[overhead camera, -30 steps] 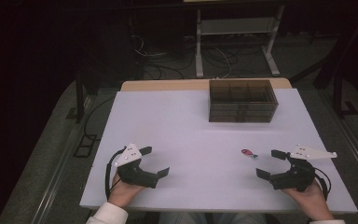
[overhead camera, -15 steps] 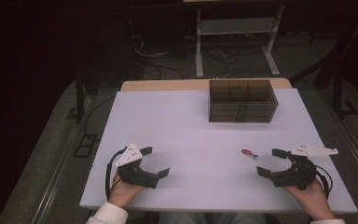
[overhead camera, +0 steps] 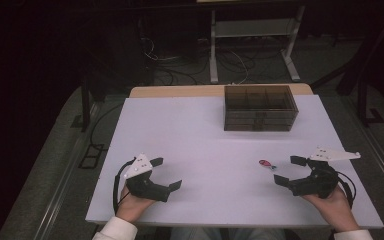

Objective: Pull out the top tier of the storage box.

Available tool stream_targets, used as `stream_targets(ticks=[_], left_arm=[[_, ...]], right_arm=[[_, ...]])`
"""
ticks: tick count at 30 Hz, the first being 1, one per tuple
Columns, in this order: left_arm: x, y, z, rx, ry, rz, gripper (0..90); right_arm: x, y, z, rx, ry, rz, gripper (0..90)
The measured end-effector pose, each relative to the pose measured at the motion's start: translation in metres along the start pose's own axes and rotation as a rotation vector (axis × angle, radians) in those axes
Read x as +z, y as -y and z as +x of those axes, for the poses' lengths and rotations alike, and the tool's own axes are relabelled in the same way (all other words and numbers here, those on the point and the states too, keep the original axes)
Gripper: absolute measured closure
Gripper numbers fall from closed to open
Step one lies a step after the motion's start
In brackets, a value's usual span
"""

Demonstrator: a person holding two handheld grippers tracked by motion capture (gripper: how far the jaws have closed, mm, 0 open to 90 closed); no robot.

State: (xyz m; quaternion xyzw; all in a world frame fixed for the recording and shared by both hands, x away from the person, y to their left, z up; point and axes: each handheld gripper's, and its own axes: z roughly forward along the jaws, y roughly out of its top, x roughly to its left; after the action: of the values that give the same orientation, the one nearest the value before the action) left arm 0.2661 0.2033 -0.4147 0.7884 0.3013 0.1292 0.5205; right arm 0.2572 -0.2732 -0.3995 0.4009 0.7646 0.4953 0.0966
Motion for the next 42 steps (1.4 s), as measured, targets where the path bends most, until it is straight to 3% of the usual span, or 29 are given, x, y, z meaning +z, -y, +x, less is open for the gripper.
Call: stream_targets(ticks=[29,42], left_arm=[[0.0,0.0,0.0,0.004,0.005,0.004,0.0],[0.001,0.0,-0.001,0.002,0.007,0.005,0.0]], right_arm=[[0.011,-0.032,-0.008,-0.017,-0.012,0.034,0.0],[0.018,-0.044,-0.018,0.001,-0.016,0.058,0.0]])
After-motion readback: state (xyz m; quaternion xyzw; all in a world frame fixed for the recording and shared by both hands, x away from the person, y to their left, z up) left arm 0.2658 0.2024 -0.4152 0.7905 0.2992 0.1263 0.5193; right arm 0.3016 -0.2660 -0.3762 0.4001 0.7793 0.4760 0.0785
